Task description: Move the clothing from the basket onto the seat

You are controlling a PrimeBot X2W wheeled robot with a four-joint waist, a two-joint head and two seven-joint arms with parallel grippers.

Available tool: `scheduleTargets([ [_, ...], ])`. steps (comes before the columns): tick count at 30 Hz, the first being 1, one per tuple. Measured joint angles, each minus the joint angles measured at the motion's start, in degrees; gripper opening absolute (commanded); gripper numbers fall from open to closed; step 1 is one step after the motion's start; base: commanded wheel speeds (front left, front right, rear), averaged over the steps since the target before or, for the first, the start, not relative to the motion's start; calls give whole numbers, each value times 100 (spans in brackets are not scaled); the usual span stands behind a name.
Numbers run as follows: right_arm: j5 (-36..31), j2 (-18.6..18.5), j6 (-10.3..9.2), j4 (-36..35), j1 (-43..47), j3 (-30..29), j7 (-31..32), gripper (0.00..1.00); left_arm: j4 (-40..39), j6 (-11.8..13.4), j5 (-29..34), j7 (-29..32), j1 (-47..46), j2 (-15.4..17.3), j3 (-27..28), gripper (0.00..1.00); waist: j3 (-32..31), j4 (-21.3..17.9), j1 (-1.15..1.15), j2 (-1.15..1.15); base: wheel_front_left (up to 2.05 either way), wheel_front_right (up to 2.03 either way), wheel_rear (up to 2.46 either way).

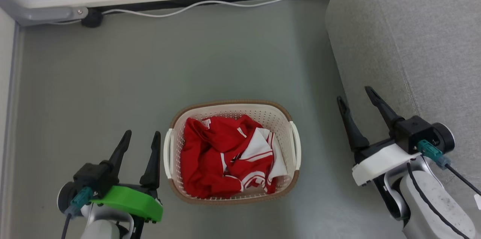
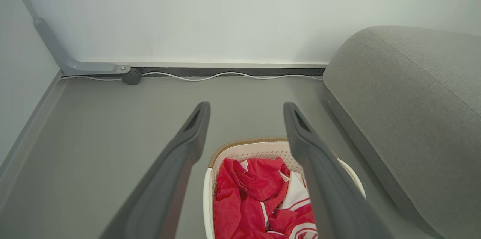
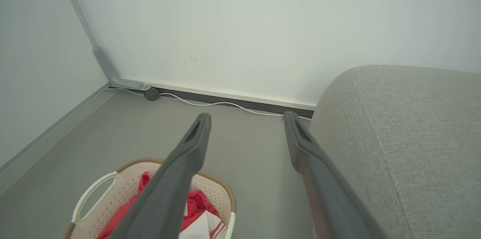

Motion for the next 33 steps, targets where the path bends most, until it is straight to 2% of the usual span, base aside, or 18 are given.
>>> scheduleTargets([
  [15, -278, 259, 1, -309, -932, 87, -8, 100, 105, -5, 402, 593, -1220, 8, -745, 100, 1211, -123, 0, 0, 0, 0, 0],
  [25, -458, 505, 10, -548, -1647, 116, -24, 100, 271, 0, 469, 1278, -1915, 10, -762, 100, 2008, -356, 0, 0, 0, 0, 0],
  [26, -495, 667, 56, -662, -1965, 155, -24, 100, 290, 4, 709, 1539, -2174, 97, -780, 100, 2325, -485, 1, 0, 0, 0, 0],
  [33, -498, 843, 56, -824, -2298, 170, -24, 100, 186, 4, 816, 1890, -2664, 257, -847, 100, 2876, -747, 1, 0, 0, 0, 0],
])
